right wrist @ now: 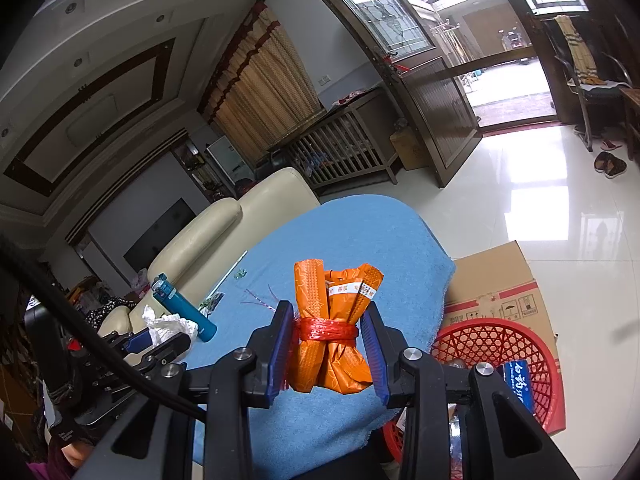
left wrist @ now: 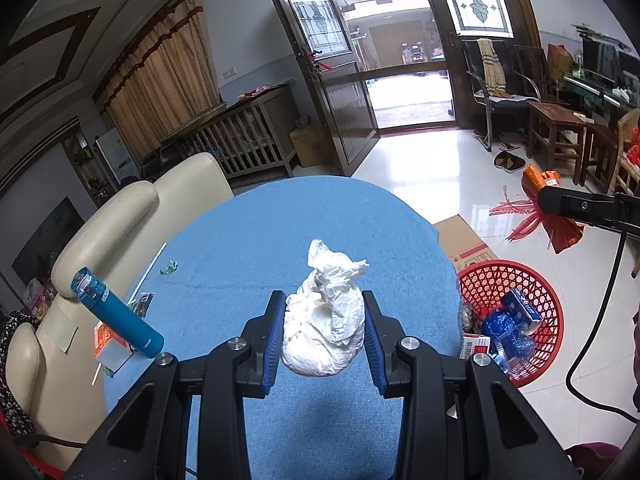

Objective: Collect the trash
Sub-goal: 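Lift the orange bag and white tissue off the table with both tools, then carry the orange bag and white tissue over the red wastebasket with both tools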

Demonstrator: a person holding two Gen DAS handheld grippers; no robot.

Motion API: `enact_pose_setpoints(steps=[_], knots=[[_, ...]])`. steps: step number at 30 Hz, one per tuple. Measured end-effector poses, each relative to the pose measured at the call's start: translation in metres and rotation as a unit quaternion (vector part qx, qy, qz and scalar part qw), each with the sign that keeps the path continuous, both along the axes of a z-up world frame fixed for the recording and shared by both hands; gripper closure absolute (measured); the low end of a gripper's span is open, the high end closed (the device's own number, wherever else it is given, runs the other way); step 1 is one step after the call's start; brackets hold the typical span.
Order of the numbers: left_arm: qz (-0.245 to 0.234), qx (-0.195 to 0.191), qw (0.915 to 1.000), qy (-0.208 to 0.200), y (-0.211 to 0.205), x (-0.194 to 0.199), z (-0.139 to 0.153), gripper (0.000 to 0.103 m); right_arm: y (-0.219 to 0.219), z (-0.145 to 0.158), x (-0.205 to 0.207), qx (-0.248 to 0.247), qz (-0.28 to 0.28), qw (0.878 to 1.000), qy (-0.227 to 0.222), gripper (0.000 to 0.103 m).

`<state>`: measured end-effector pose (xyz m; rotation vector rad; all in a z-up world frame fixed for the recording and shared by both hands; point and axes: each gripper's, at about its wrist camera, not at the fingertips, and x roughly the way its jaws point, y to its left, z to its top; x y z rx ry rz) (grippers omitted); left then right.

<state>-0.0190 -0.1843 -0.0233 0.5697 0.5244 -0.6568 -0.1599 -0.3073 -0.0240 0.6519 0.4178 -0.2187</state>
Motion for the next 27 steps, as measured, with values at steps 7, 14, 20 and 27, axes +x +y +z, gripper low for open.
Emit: enact_pose_setpoints(steps=[7, 14, 20, 27], knots=[[-0.005, 0.009, 0.9999, 0.000, -0.008, -0.004, -0.004, 0.064, -0.008, -0.004, -0.006, 0.011, -0.006, 1.000, -0.003, 0.066], [-0.011, 0.019, 0.9998, -0.002, -0.017, -0.007, -0.006, 0.064, -0.012, -0.007, -0.011, 0.022, -0.014, 1.000, -0.003, 0.066], [-0.019, 0.027, 0.9995, -0.005, -0.024, -0.012, -0.007, 0.064, -0.018, -0.010, -0.015, 0.029, -0.019, 0.999, -0.006, 0.066], [-0.031, 0.036, 0.9988, -0.010, -0.034, -0.019, -0.007, 0.064, -0.025, -0.014, -0.022, 0.040, -0.027, 0.999, -0.010, 0.066]])
